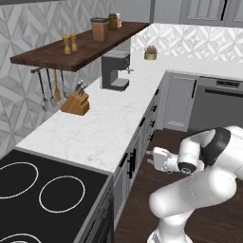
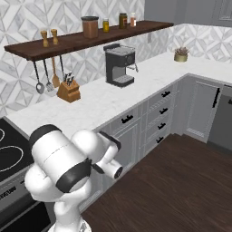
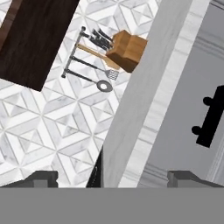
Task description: Take a straw from the drawer in front and place it inside the glass cup on the dining counter.
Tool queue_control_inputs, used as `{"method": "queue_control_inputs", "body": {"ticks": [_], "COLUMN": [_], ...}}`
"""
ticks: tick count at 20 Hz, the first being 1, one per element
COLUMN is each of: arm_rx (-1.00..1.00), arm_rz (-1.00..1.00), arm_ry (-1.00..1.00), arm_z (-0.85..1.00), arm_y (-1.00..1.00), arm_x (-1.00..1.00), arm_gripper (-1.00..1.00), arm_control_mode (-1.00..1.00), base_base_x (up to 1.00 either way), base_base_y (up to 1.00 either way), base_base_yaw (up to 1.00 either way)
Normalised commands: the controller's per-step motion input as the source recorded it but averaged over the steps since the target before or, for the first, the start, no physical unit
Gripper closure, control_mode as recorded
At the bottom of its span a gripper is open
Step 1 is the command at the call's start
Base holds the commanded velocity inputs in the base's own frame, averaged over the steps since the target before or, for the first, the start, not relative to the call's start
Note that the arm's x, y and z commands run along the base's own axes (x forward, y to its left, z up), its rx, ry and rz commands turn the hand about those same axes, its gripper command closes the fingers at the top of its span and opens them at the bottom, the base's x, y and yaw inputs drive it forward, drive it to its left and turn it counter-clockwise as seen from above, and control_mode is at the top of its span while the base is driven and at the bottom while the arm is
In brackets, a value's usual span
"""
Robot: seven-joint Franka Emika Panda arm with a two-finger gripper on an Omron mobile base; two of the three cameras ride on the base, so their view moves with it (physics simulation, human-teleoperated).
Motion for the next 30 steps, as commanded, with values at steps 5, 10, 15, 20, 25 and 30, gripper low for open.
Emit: {"method": "queue_control_inputs", "body": {"ticks": [5,10,15,20,25,30], "arm_rx": [0.0,0.0,0.01,0.03,0.04,0.04], "arm_rz": [0.0,0.0,0.0,0.0,0.0,0.0], "arm_ry": [0.0,0.0,0.0,0.0,0.0,0.0], "arm_z": [-0.14,-0.21,-0.34,-0.32,-0.34,-0.31], "arm_y": [0.48,0.2,0.05,0.0,0.0,0.0], "arm_x": [0.0,0.01,0.17,0.35,0.36,0.3], "arm_gripper": [-1.0,-1.0,-1.0,-1.0,-1.0,-1.0], "arm_control_mode": [-1.0,-1.0,-1.0,-1.0,-1.0,-1.0], "base_base_x": [0.0,0.0,0.0,0.0,0.0,0.0], "base_base_y": [0.0,0.0,0.0,0.0,0.0,0.0], "base_base_yaw": [0.0,0.0,0.0,0.0,0.0,0.0]}}
